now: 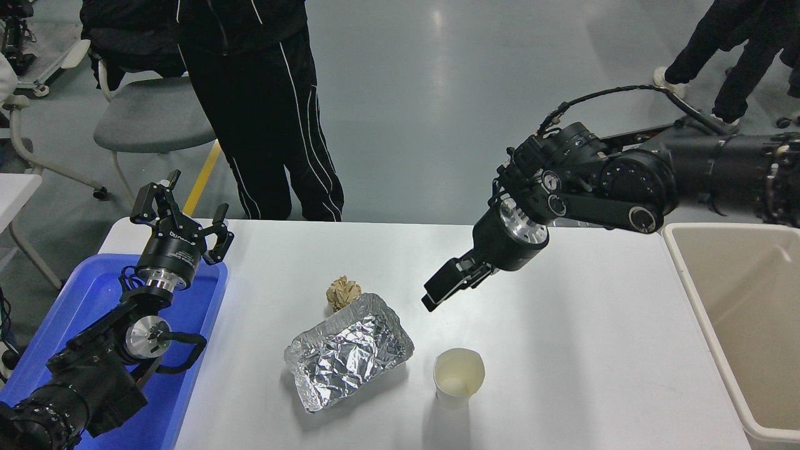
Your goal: Dispose of the paper cup in the dustbin
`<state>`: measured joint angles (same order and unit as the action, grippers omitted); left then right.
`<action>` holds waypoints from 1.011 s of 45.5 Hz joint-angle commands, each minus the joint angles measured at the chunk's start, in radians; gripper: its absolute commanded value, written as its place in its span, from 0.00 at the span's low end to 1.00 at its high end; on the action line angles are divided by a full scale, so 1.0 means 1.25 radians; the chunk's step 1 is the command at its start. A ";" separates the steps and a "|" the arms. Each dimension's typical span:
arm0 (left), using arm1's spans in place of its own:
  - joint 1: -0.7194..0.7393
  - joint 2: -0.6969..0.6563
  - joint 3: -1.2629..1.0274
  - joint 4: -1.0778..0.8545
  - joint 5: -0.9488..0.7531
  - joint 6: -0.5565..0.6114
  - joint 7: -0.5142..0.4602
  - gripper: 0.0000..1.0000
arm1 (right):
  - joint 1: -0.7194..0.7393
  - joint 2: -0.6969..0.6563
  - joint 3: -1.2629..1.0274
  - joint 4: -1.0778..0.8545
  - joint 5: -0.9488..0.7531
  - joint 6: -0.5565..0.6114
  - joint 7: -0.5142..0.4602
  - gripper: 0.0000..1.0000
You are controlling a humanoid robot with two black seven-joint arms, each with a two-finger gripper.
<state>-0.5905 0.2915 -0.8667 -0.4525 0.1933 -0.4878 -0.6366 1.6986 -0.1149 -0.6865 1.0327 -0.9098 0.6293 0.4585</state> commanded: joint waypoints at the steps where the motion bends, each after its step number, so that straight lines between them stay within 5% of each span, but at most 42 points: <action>1: 0.000 0.000 0.000 0.000 0.000 0.000 0.000 1.00 | -0.062 0.040 -0.002 -0.019 -0.037 0.006 -0.002 0.99; 46: 0.000 0.000 0.000 0.000 0.000 0.000 0.000 1.00 | -0.285 0.040 -0.002 -0.194 -0.082 -0.046 -0.001 0.99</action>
<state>-0.5906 0.2915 -0.8667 -0.4524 0.1932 -0.4878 -0.6366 1.3949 -0.0649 -0.6887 0.8048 -0.9974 0.6018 0.4570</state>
